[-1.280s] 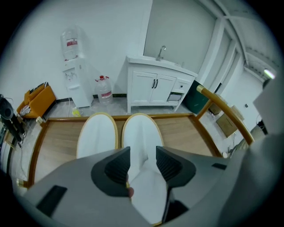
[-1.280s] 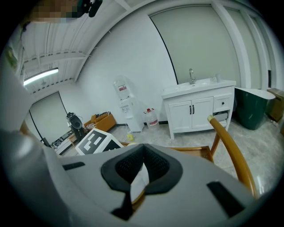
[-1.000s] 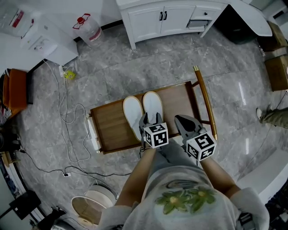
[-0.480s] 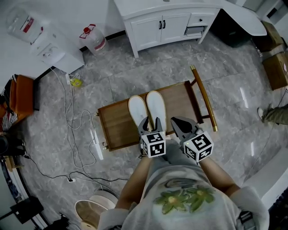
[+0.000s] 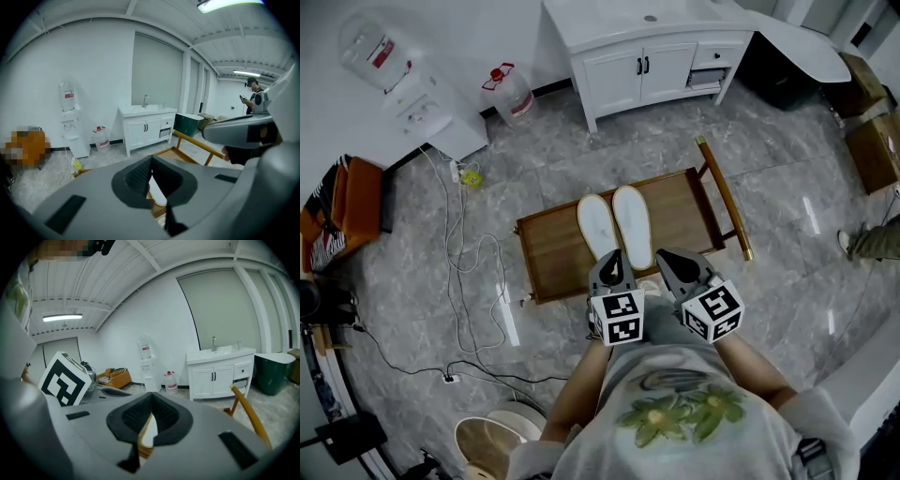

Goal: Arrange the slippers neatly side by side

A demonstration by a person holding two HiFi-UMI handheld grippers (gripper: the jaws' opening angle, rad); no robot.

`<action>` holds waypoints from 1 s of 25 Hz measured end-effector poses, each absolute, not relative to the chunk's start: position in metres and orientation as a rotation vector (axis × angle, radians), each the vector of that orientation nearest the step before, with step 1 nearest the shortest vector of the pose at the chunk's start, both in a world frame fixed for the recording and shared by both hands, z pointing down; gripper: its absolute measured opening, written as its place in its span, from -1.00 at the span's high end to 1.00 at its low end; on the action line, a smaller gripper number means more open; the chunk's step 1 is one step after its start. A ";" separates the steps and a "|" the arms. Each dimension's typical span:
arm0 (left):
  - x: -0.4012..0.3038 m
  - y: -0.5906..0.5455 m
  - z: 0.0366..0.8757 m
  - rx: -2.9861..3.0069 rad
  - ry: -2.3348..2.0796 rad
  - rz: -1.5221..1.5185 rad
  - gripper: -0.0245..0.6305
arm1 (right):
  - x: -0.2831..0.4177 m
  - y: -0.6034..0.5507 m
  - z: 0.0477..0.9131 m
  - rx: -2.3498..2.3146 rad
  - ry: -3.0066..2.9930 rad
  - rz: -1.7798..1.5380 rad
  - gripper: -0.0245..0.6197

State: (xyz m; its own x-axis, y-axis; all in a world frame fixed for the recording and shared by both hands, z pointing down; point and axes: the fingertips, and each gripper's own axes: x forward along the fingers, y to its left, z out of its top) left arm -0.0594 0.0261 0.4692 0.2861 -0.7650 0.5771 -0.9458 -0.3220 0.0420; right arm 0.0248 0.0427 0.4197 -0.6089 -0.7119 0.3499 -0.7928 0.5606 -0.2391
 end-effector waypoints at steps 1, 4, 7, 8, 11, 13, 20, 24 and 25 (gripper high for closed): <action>-0.060 0.030 0.464 2.201 -1.542 0.655 0.87 | 0.024 0.046 0.417 1.263 -2.587 0.553 0.90; -0.060 0.043 0.455 2.226 -1.517 0.631 0.88 | 0.017 0.060 0.412 1.243 -2.622 0.568 0.90; -0.061 0.054 0.448 2.232 -1.489 0.593 0.88 | 0.010 0.073 0.407 1.219 -2.644 0.571 0.90; -0.062 0.056 0.446 2.233 -1.487 0.588 0.87 | 0.008 0.076 0.406 1.214 -2.647 0.567 0.90; -0.063 0.064 0.441 2.243 -1.488 0.582 0.88 | 0.003 0.084 0.403 1.208 -2.658 0.566 0.90; -0.062 0.067 0.438 2.253 -1.486 0.580 0.87 | 0.002 0.087 0.400 1.211 -2.660 0.563 0.90; -0.063 0.076 0.435 2.268 -1.496 0.596 0.88 | 0.000 0.096 0.398 1.216 -2.654 0.563 0.90; -0.062 0.081 0.435 2.283 -1.494 0.603 0.87 | 0.002 0.099 0.400 1.230 -2.645 0.561 0.90; -0.062 0.082 0.434 2.284 -1.491 0.600 0.88 | 0.002 0.099 0.400 1.232 -2.643 0.560 0.90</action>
